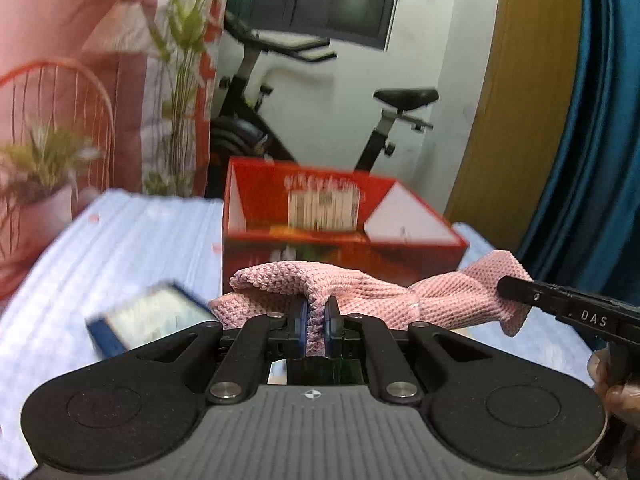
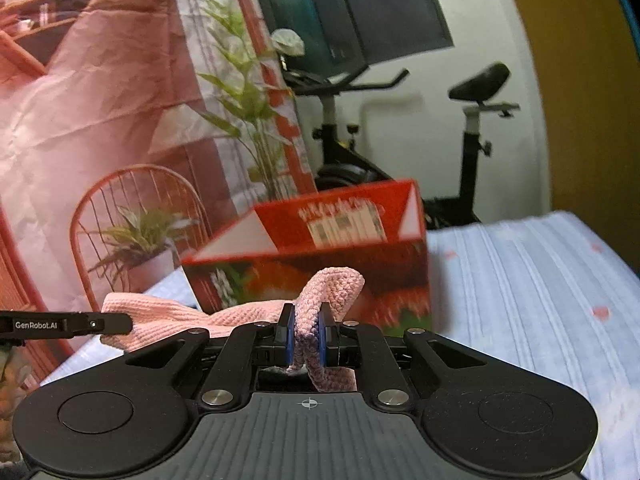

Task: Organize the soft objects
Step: 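Lift the pink knit cloth with both grippers and carry it over the red box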

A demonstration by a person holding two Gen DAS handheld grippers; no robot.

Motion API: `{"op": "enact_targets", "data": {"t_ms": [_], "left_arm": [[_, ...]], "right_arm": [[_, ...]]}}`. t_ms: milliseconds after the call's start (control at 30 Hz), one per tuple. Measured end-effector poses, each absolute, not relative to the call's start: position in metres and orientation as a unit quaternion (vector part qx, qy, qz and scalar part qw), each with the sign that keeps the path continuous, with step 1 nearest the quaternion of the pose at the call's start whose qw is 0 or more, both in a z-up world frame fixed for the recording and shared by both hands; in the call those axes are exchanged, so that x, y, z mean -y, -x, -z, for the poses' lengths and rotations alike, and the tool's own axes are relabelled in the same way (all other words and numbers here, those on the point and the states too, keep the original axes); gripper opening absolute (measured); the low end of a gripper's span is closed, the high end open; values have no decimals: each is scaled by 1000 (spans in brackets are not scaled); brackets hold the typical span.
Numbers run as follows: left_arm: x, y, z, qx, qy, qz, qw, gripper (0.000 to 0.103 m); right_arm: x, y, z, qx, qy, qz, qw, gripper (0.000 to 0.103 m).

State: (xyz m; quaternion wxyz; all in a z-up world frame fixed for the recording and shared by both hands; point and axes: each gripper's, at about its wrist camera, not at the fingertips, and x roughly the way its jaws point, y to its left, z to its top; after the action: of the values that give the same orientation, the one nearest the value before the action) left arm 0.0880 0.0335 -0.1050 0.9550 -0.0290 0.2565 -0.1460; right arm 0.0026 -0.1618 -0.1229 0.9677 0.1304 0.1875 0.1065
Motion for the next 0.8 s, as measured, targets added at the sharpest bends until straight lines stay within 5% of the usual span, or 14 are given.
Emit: {"op": "enact_targets", "data": {"t_ms": [433, 800], "left_arm": [[-12, -187, 59, -262, -15, 141, 955, 9], [6, -283, 108, -382, 53, 139, 912, 9]], "right_arm": [[180, -106, 56, -190, -123, -145, 963, 10], [175, -190, 85, -249, -106, -113, 956, 10]]}}
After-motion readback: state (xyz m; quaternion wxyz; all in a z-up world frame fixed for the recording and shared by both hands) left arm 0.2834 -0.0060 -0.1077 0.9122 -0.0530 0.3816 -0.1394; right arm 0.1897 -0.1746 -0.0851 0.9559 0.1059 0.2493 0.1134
